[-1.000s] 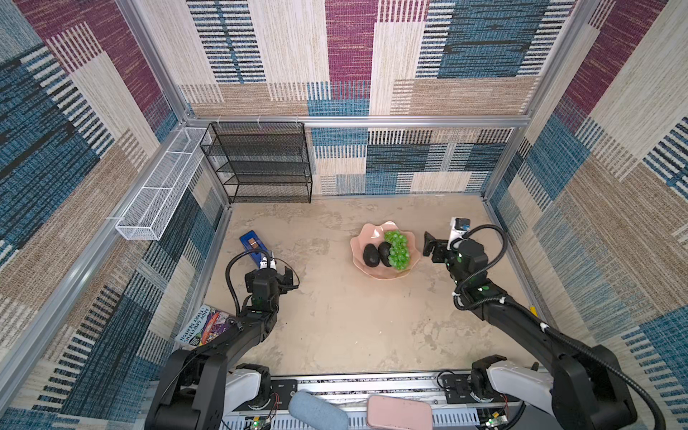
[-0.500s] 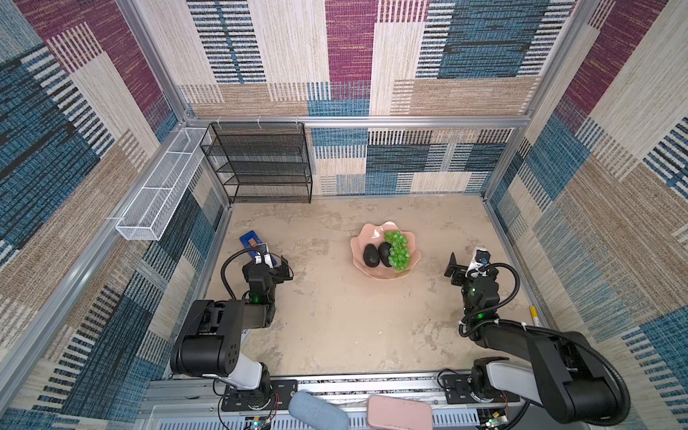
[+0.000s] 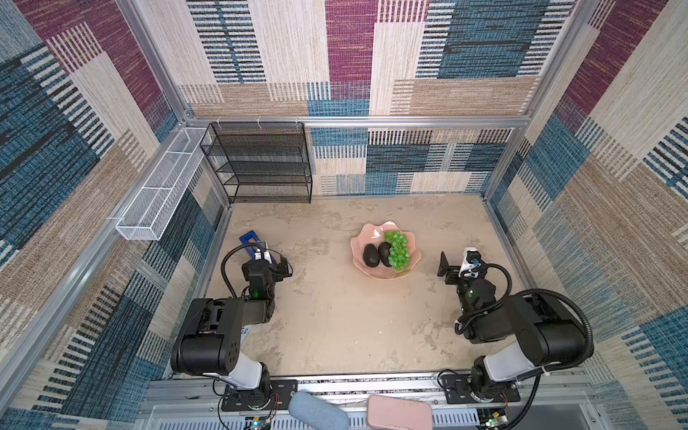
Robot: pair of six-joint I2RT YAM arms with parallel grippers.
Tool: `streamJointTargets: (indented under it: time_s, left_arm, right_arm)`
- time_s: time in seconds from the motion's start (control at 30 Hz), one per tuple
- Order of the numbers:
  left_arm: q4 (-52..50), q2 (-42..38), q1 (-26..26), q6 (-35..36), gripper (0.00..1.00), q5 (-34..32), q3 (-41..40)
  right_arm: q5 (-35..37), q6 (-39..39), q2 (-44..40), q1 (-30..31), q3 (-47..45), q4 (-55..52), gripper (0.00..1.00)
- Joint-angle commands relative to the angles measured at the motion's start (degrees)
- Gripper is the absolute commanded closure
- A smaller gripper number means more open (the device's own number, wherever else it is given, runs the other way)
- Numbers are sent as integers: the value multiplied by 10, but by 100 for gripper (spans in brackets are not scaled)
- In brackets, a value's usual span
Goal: Arrange fruit in a fruit bowl
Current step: Reset both arms
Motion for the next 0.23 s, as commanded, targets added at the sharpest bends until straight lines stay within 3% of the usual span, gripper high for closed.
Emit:
streamJointTargets:
  time_s: [0.0, 0.2]
  left_arm:
    - [8, 3, 1, -3, 1, -7, 4]
    - [1, -1, 11, -8, 1, 13, 5]
  right_arm:
    - [0, -1, -3, 0, 4, 18, 0]
    - [10, 2, -1, 0, 6, 16, 0]
